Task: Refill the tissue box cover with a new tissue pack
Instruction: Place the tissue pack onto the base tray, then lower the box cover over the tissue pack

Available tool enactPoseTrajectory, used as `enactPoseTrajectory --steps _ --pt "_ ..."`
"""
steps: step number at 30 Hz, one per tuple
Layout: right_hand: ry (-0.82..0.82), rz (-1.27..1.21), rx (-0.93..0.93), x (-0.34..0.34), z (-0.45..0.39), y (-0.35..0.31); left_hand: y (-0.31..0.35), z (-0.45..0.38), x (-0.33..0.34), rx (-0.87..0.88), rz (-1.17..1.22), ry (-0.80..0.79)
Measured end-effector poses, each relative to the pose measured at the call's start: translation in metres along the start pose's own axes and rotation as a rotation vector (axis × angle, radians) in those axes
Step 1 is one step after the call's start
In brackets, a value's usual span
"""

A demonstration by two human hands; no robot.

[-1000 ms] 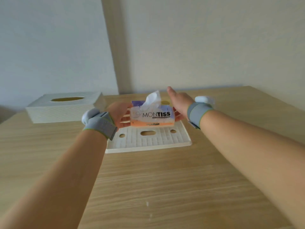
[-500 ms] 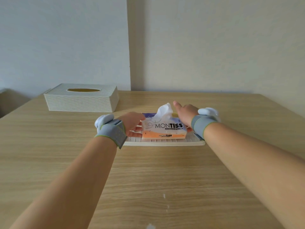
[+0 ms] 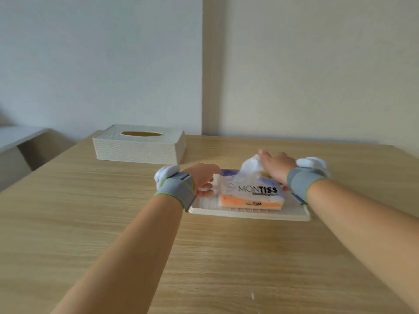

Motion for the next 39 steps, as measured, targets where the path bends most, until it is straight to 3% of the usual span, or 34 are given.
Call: enactPoseTrajectory --steps 3,8,12,13,17,22,26,29,35,39 --pt "0.072 0.03 -0.114 -0.007 -0.009 -0.037 0.013 0.002 -0.03 0.05 -0.026 0.085" --pt "0.053 0.025 -0.28 -0.001 -0.013 -0.11 0.029 -0.009 -0.084 0.116 -0.038 0.26" --pt "0.005 -0.076 -0.371 0.001 -0.006 -0.129 0.046 -0.029 -0.097 0.129 -0.313 0.443" --pt "-0.11 -0.035 -0.413 0.064 -0.01 -0.166 0.01 -0.049 -0.144 0.027 -0.352 0.515" --pt "-0.238 0.115 -0.546 0.111 0.014 -0.181 0.001 -0.041 -0.162 -0.019 -0.845 0.625" --pt "-0.354 0.346 -0.611 0.158 0.021 -0.173 -0.014 -0.068 -0.163 0.066 -1.067 0.587" --pt "-0.337 0.419 -0.638 0.172 0.016 -0.164 -0.022 -0.084 -0.163 0.068 -1.163 0.524" --pt "-0.286 0.434 -0.683 0.175 0.012 -0.158 -0.021 -0.089 -0.164 0.026 -1.23 0.472" --pt "-0.28 0.35 -0.701 0.178 0.014 -0.155 -0.017 -0.084 -0.161 0.101 -1.199 0.567" --pt "-0.287 0.3 -0.691 0.175 0.013 -0.15 -0.009 -0.074 -0.166 0.047 -1.203 0.481"
Point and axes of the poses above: each hand's wrist, its own z-axis away from the middle knuckle, its own x-axis out of the palm, y = z × x, the point moved 2 cm from there along -z, towards the middle knuckle, and after that the axes turned 11 degrees about -z, right-handed, at the moved point
